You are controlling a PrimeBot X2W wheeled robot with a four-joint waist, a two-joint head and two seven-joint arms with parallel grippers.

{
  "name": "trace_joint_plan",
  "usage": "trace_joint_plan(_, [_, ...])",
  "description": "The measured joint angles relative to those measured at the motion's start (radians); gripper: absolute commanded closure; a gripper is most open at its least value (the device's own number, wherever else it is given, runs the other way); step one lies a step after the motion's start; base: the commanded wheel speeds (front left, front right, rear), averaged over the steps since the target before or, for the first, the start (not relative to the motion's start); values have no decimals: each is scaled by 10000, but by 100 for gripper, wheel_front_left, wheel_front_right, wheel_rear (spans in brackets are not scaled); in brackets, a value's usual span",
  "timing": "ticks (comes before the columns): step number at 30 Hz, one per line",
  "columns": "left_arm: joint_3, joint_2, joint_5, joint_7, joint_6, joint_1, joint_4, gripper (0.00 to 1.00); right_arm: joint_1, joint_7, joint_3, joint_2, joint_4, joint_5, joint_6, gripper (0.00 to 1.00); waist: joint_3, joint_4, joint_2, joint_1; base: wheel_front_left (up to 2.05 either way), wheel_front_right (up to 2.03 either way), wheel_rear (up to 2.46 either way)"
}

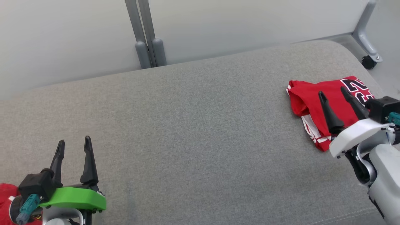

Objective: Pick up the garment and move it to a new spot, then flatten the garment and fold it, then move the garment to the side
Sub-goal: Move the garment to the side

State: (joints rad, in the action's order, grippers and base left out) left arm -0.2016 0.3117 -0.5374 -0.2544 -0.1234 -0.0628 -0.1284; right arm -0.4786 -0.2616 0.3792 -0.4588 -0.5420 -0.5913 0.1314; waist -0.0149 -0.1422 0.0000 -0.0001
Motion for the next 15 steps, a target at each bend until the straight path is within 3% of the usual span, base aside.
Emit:
trace_joint_plan(8, [330,-297,15,-67,-33,402,-357,0,1564,0,-809,721,1317,525,0,0,557,314,1,0,0,0,0])
trace_joint_plan(15, [575,-550,502,-71,253,639,-545,0,2900,0,-1785,1381,2778,1022,0,0,736,500,1,0,0,0,0])
